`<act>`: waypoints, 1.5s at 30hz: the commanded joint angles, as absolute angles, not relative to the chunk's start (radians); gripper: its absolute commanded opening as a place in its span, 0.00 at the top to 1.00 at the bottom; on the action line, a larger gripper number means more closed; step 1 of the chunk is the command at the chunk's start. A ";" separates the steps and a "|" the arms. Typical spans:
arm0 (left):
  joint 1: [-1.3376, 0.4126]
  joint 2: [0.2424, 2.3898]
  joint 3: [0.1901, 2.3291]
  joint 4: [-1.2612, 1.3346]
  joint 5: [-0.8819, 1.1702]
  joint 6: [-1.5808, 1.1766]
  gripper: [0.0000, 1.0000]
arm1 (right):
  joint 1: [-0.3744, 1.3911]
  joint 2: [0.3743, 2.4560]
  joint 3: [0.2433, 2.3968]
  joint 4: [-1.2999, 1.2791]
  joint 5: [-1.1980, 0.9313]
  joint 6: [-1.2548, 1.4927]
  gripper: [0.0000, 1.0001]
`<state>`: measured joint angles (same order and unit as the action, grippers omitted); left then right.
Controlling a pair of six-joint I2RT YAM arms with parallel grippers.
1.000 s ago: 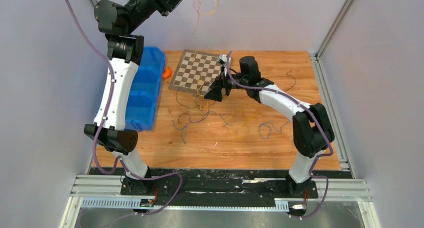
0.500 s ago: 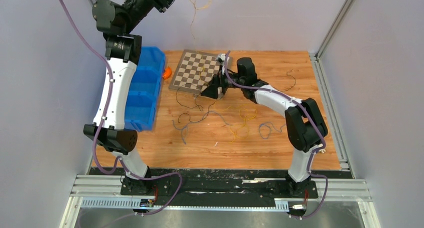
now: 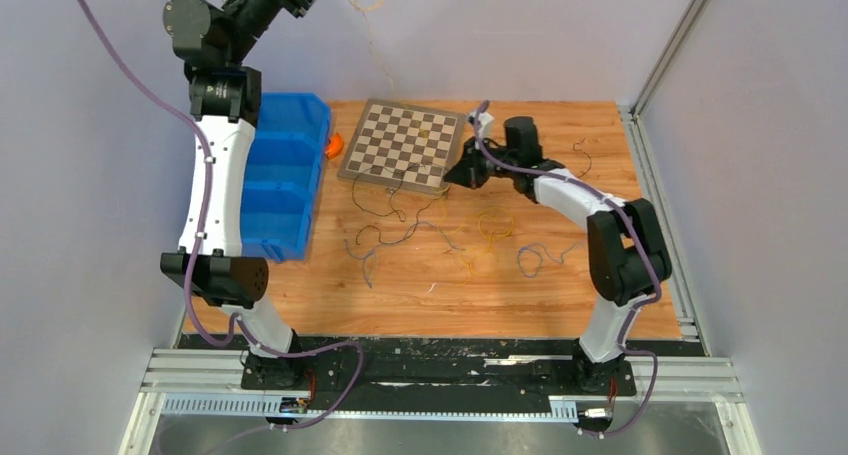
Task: Untangle the cables
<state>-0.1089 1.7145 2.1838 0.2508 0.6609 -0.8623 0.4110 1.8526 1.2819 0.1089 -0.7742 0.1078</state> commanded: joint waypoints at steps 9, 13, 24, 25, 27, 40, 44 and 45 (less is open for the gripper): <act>0.136 1.642 2.199 0.125 0.559 -0.685 1.00 | 0.049 1.673 1.169 -0.350 -0.676 -0.277 1.00; 0.195 1.638 2.166 0.066 0.573 -0.609 1.00 | 0.025 1.659 1.175 -0.428 -0.691 -0.330 1.00; 0.275 1.668 2.041 -0.083 0.500 -0.243 1.00 | 0.024 1.611 1.214 -0.610 -0.673 -0.410 0.49; 0.286 1.682 2.030 -0.080 0.499 -0.224 1.00 | 0.023 1.601 1.214 -0.613 -0.670 -0.409 0.45; 0.297 1.709 2.015 -0.063 0.490 -0.193 1.00 | 0.024 1.583 1.220 -0.619 -0.667 -0.402 0.36; 0.313 1.926 1.998 -0.045 0.437 -0.032 1.00 | 0.023 1.527 1.286 -0.660 -0.698 -0.328 0.05; 0.316 2.022 2.080 -0.041 0.381 -0.029 1.00 | 0.023 1.508 1.285 -0.664 -0.706 -0.316 0.00; 0.317 2.029 2.091 -0.033 0.377 -0.035 1.00 | 0.023 1.505 1.284 -0.666 -0.706 -0.314 0.00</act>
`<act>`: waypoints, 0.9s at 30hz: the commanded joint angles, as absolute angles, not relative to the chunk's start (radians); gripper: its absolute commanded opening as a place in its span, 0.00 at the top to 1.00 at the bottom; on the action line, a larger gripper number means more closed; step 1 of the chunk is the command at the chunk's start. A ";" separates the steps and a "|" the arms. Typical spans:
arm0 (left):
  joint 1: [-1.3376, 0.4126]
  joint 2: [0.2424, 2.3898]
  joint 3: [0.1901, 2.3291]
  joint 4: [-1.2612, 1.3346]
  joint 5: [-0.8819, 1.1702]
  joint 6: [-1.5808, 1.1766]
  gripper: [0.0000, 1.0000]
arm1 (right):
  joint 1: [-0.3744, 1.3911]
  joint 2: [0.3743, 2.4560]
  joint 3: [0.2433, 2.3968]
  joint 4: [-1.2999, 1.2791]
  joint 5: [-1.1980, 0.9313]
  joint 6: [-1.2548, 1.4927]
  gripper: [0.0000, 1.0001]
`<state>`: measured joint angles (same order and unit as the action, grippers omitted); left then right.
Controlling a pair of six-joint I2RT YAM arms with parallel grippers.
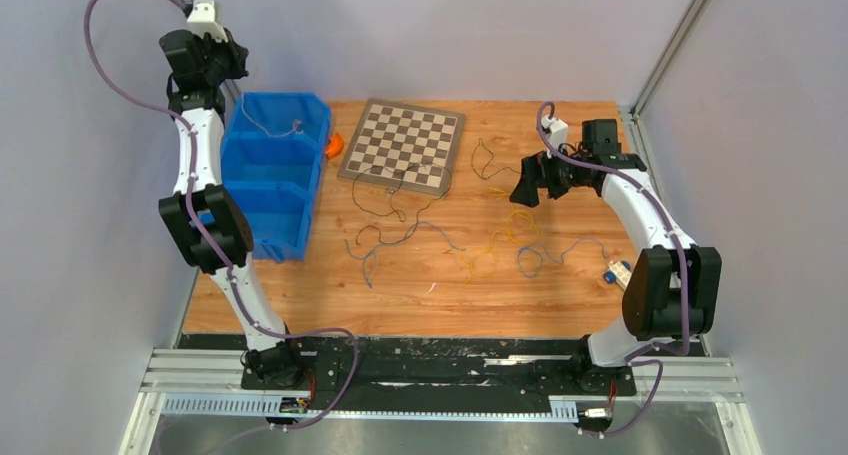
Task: Untangle the cables
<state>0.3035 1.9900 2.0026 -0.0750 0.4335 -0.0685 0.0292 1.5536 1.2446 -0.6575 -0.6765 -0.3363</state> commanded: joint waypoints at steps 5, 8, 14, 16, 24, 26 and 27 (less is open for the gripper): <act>0.319 2.042 2.134 0.040 0.350 -0.072 1.00 | 0.023 1.499 1.281 -0.670 -0.712 -0.309 0.00; 0.319 2.054 2.170 0.063 0.334 -0.067 1.00 | 0.023 1.504 1.281 -0.669 -0.713 -0.304 0.00; 0.319 2.090 2.187 0.063 0.287 -0.004 1.00 | 0.023 1.516 1.296 -0.673 -0.721 -0.297 0.00; 0.319 2.096 2.147 0.078 0.283 0.043 1.00 | 0.023 1.518 1.299 -0.676 -0.720 -0.297 0.00; 0.319 2.131 2.082 0.016 0.390 0.079 1.00 | 0.023 1.531 1.306 -0.687 -0.729 -0.279 0.00; 0.319 2.120 2.053 -0.030 0.435 0.086 1.00 | 0.024 1.530 1.308 -0.689 -0.727 -0.276 0.00; 0.319 2.114 2.045 -0.071 0.444 0.090 1.00 | 0.023 1.528 1.308 -0.689 -0.728 -0.274 0.00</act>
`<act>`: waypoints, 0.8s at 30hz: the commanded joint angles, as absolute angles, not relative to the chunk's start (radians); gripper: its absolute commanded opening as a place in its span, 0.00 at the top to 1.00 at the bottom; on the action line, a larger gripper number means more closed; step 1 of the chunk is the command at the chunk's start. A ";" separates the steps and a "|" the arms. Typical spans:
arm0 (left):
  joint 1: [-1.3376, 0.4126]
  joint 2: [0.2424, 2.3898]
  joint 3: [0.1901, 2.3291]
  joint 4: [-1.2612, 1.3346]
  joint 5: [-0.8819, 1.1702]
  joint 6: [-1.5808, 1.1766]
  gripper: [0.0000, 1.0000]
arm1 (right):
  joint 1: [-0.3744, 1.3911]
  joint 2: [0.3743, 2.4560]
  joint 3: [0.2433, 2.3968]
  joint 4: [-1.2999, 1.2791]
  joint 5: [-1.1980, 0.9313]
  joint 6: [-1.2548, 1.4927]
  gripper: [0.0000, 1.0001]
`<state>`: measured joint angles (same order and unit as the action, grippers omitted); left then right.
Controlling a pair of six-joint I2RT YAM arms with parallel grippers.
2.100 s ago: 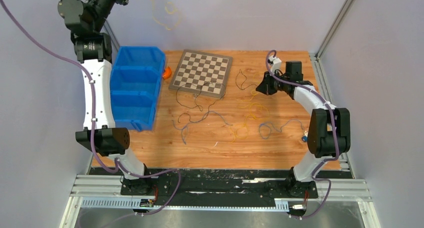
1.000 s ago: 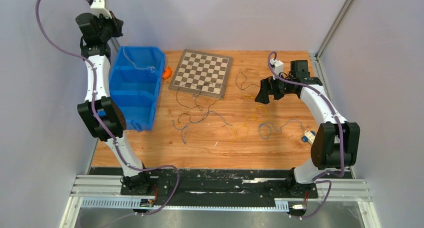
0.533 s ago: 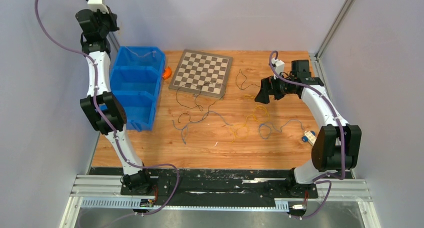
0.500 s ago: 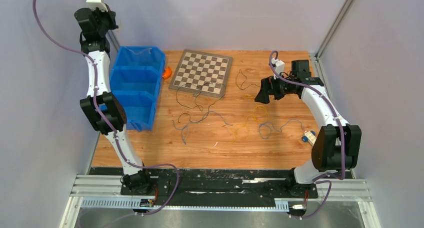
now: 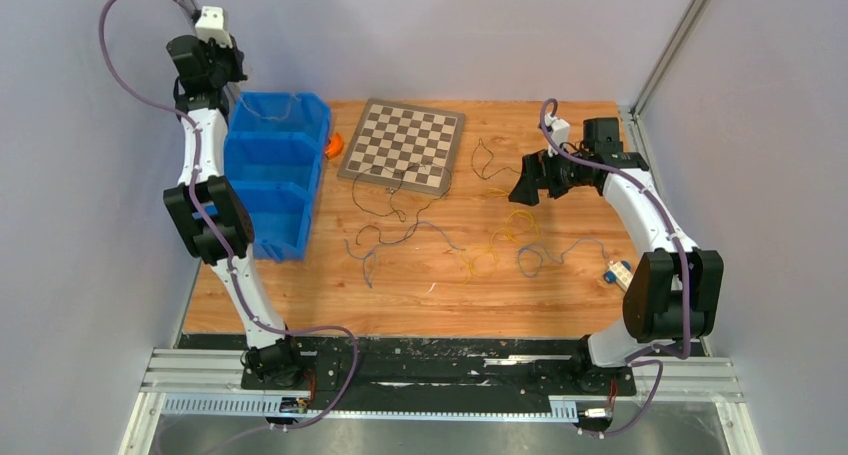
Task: Untangle the cables
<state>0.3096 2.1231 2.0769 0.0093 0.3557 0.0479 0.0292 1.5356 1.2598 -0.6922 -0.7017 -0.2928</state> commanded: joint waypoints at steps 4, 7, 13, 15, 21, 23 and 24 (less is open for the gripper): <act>0.320 2.062 1.985 -0.172 0.460 0.129 1.00 | 0.023 1.509 1.304 -0.690 -0.730 -0.274 0.00; 0.321 2.006 1.921 -0.217 0.484 0.196 0.72 | 0.024 1.501 1.299 -0.689 -0.742 -0.271 0.00; 0.321 1.980 2.079 -0.522 0.526 0.226 0.08 | 0.023 1.459 1.296 -0.692 -0.750 -0.264 0.00; 0.320 1.943 2.102 -0.594 0.615 0.248 0.01 | 0.024 1.440 1.291 -0.692 -0.748 -0.262 0.00; 0.265 1.787 1.991 -0.812 0.873 0.373 0.00 | 0.023 1.392 1.269 -0.701 -0.728 -0.257 0.00; 0.169 1.743 1.923 -0.877 0.865 0.442 0.02 | 0.024 1.385 1.259 -0.701 -0.723 -0.249 0.00; 0.142 1.715 1.861 -0.887 0.854 0.472 0.03 | 0.023 1.383 1.254 -0.702 -0.722 -0.244 0.00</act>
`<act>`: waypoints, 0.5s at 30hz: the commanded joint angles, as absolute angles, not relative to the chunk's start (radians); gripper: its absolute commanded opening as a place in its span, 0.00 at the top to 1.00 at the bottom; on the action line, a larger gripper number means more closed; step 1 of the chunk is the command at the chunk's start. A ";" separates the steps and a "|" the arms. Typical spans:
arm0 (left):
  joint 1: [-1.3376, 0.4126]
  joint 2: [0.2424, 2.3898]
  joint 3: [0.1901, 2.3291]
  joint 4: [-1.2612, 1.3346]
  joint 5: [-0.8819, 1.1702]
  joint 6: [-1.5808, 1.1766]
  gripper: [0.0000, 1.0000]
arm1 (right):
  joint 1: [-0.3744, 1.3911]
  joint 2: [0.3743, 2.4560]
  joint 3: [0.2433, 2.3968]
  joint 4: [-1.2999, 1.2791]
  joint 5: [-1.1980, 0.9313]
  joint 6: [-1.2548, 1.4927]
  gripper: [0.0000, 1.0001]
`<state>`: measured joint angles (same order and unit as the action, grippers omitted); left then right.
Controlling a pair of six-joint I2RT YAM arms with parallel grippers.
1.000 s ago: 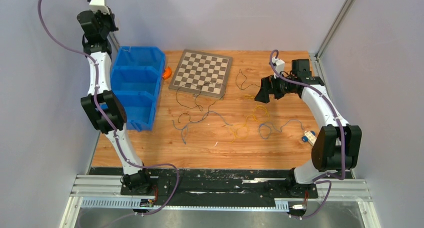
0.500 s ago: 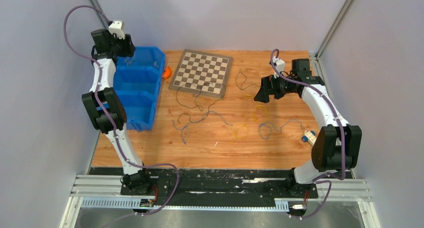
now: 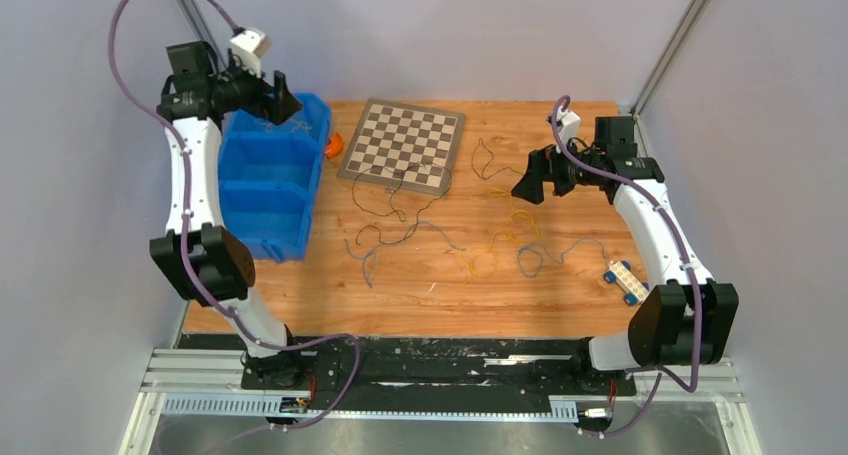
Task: Untangle the cables
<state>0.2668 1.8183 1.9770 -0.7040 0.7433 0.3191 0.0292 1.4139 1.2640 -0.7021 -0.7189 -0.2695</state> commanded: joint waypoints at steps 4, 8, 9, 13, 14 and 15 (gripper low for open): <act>-0.048 1.675 1.674 -0.850 0.751 0.479 0.10 | 0.024 1.388 1.247 -0.701 -0.706 -0.220 0.00; -0.201 1.694 1.544 -0.721 0.611 0.396 0.15 | 0.023 1.394 1.241 -0.702 -0.711 -0.196 0.00; -0.227 1.708 1.532 -0.665 0.585 0.376 0.15 | 0.024 1.396 1.240 -0.701 -0.716 -0.190 0.00; -0.244 1.858 1.649 -0.660 0.428 0.394 0.16 | 0.023 1.404 1.232 -0.700 -0.724 -0.186 0.00; -0.243 1.891 1.683 -0.699 0.382 0.414 0.16 | 0.024 1.409 1.232 -0.700 -0.726 -0.184 0.00; -0.243 1.949 1.735 -0.711 0.366 0.456 0.17 | 0.023 1.416 1.234 -0.700 -0.731 -0.183 0.00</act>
